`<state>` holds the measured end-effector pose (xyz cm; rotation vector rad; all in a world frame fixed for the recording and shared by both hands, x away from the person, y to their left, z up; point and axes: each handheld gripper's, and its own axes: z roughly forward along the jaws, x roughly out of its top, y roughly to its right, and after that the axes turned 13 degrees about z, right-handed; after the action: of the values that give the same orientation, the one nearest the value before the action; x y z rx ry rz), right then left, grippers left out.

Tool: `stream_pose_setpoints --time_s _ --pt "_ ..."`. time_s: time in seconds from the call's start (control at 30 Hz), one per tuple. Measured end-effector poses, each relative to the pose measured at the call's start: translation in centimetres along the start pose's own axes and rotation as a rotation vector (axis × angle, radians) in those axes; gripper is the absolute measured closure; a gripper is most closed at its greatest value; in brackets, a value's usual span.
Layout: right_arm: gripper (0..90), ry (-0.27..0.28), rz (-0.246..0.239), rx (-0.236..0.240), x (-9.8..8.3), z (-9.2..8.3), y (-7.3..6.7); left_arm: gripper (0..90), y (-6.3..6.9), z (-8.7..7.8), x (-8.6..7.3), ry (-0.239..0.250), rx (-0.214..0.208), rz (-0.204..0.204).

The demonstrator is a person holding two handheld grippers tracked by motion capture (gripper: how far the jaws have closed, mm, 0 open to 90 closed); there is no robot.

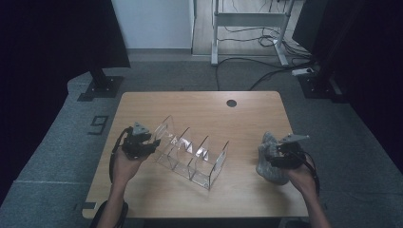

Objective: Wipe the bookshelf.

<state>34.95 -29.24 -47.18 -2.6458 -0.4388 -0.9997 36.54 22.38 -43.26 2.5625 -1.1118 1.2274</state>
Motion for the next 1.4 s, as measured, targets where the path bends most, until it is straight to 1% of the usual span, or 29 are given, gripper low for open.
stream_pose_setpoints --time_s 0.03,0.07,0.1,0.17,0.2,0.23,0.33,0.37,0.43,0.57,0.67,0.77,0.83,0.87,0.93,1.0,1.07,1.23,1.27,1.3,1.4 --pt "27.4 0.007 -0.005 0.017 0.2 -0.1 -0.2 44.0 -0.1 -0.3 0.0 0.007 -0.008 -0.003" --pt "26.2 0.003 -0.017 0.036 0.4 -0.2 -0.5 37.7 -0.1 -0.5 0.0 0.01 -0.013 -0.005" --pt "25.4 -0.003 -0.025 0.046 0.5 -0.3 -0.8 33.4 -0.2 -0.8 0.0 0.013 -0.015 -0.007" --pt "23.9 -0.007 -0.064 0.066 0.9 -0.3 -1.5 26.1 -0.2 -1.2 -0.1 0.025 -0.014 -0.004" --pt "22.5 -0.008 -0.072 0.073 1.0 -0.4 -1.7 22.9 -0.2 -1.4 -0.3 0.029 -0.022 -0.011" --pt "20.5 -0.008 -0.081 0.098 1.2 -0.3 -2.0 18.5 -0.3 -1.6 -0.4 0.033 -0.026 -0.013" --pt "18.0 -0.01 -0.099 0.119 1.6 -0.1 -2.7 12.9 -0.1 -1.9 -0.9 0.032 -0.017 -0.011" --pt "16.7 -0.008 -0.103 0.134 1.7 0.0 -3.0 10.6 0.0 -1.9 -1.1 0.03 -0.015 -0.012" --pt "14.8 -0.008 -0.114 0.151 1.9 0.3 -3.3 6.5 0.1 -2.0 -1.5 0.029 -0.011 -0.022" --pt "12.4 0.0 -0.141 0.188 2.4 1.0 -4.3 2.6 0.5 -1.9 -2.6 0.037 -0.031 -0.032" --pt "12.2 0.005 -0.152 0.212 2.7 1.5 -5.1 0.5 1.2 -1.2 -3.3 0.024 -0.053 -0.024" --pt "12.3 0.006 -0.164 0.237 3.1 1.9 -5.9 0.0 1.8 -0.4 -3.7 0.014 -0.072 -0.016" --pt "12.7 0.008 -0.179 0.252 3.3 2.4 -6.5 0.0 2.0 0.0 -3.7 0.012 -0.067 -0.007" --pt "12.8 0.008 -0.192 0.259 3.5 2.6 -6.9 0.0 2.1 0.2 -3.7 0.013 -0.066 -0.006" --pt "13.0 0.002 -0.198 0.273 3.7 3.0 -7.4 0.0 2.1 0.4 -3.6 0.011 -0.059 -0.007" --pt "13.5 -0.005 -0.213 0.287 3.8 3.4 -7.9 0.0 2.1 0.7 -3.6 0.006 -0.063 -0.006" --pt "14.6 -0.009 -0.226 0.3 3.9 3.8 -8.3 0.0 2.0 0.9 -3.6 0.001 -0.055 -0.011" --pt "19.8 -0.004 -0.252 0.319 4.0 4.3 -9.2 0.0 1.6 1.5 -3.4 -0.01 -0.043 -0.012" --pt "22.8 0.003 -0.253 0.33 4.0 4.3 -9.3 0.0 1.6 1.6 -3.3 -0.01 -0.042 -0.014" --pt "23.8 -0.001 -0.256 0.344 4.0 4.3 -9.5 0.0 1.5 1.7 -3.2 -0.012 -0.038 -0.012" --pt "26.0 -0.011 -0.274 0.344 4.0 4.4 -9.8 0.1 1.3 2.1 -2.9 -0.011 -0.037 -0.02"
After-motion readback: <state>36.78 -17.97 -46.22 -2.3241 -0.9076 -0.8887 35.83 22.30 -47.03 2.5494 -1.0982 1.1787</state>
